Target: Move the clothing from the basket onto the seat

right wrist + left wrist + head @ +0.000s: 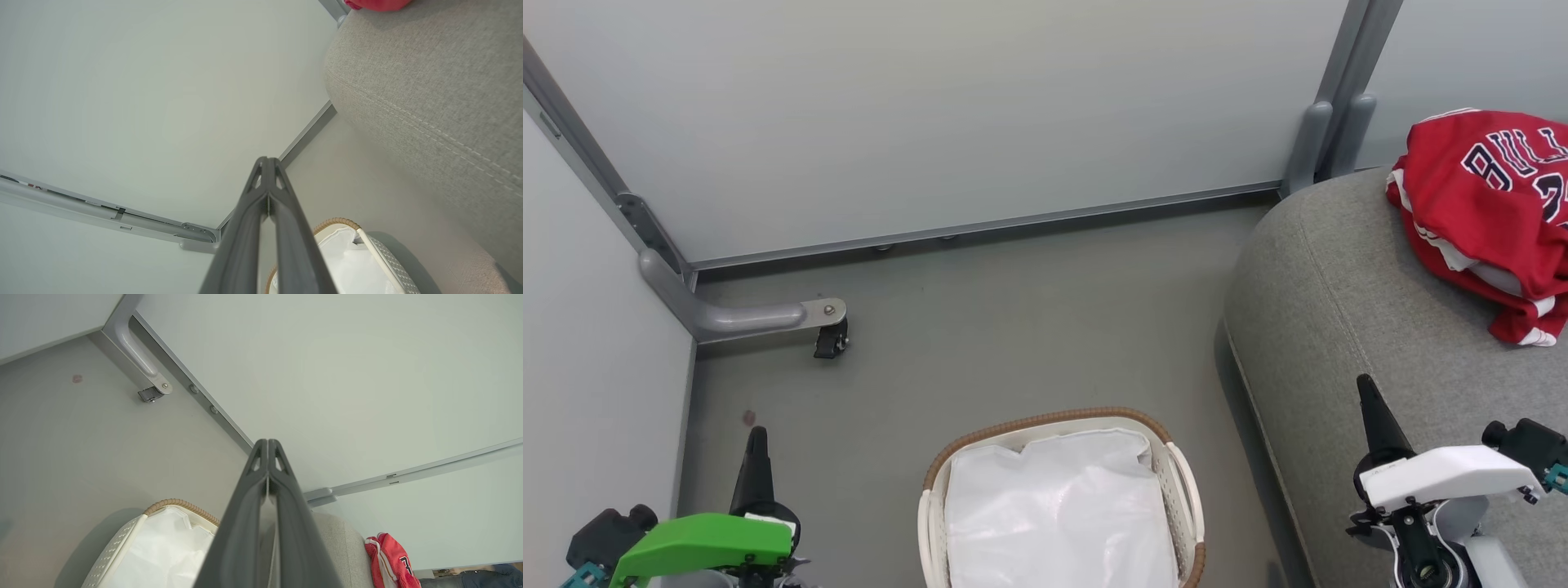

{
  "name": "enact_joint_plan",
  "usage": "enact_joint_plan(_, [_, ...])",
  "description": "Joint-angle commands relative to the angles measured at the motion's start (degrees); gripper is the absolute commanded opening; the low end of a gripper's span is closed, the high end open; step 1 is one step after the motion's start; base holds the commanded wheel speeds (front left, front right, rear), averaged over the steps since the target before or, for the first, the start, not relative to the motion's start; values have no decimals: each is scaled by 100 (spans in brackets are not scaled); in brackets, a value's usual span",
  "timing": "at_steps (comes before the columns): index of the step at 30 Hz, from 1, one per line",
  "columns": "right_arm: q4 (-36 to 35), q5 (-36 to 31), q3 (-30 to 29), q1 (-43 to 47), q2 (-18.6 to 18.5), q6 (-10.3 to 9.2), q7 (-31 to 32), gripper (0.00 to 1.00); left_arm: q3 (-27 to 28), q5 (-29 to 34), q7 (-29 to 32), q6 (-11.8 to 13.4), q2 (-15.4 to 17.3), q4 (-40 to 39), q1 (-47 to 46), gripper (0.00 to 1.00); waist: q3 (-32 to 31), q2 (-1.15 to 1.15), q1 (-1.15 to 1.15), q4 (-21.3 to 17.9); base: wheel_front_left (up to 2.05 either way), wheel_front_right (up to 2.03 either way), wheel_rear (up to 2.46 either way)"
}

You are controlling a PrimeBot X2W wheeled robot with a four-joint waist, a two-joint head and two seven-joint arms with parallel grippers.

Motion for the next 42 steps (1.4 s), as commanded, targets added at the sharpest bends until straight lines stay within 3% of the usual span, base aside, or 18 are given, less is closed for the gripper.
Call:
enact_joint_plan(1, [-90, 169, -31, -8, -39, -3, 39, 0, 32, -156, 31, -41, 33, -71, -161, 0, -2, 0, 0, -1, 0, 0, 0])
enact_joint_plan(42, [-252, 2426, -240, 50, -55, -4, 614, 0, 264, -2028, 610, -80, 47, -156, -362, 0, -83, 0, 0, -39, 0, 0, 0])
